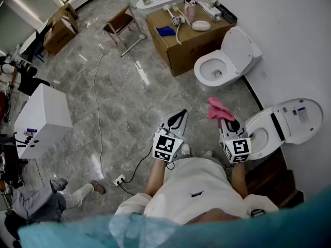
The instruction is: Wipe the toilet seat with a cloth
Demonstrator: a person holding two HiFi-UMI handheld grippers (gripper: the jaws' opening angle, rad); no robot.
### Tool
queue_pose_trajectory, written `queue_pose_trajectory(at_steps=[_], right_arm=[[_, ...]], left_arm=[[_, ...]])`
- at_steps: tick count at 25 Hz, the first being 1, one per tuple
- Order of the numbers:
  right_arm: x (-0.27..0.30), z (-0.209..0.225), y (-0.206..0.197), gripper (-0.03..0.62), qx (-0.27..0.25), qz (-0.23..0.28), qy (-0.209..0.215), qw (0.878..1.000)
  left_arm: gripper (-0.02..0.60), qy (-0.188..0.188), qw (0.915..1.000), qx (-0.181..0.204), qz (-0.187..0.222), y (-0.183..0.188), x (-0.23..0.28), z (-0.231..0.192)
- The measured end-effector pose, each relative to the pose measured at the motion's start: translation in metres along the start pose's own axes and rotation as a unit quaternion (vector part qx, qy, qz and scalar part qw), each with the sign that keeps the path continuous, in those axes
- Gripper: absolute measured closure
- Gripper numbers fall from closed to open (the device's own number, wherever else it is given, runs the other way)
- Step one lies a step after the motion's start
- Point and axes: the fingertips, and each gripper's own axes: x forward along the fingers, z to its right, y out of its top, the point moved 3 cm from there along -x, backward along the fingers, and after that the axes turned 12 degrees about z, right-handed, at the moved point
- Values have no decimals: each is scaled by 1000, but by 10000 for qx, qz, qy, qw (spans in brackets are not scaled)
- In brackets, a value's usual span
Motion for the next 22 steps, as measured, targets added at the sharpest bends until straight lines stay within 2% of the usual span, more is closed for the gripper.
queue_pose_trajectory(at_steps=[5,12,22], right_arm=[[2,-9,6,540,84,171,-85,9998],[5,-17,6,540,-88,116,-372,9992],[33,8,3,540,-167,92,-439,9989]], left_arm=[[575,-94,9999,-3,48,2,-2,-5],[574,-340,9993,-43,143,-2,0,-12],[575,-392,9991,-137,123,-9,40,-22]])
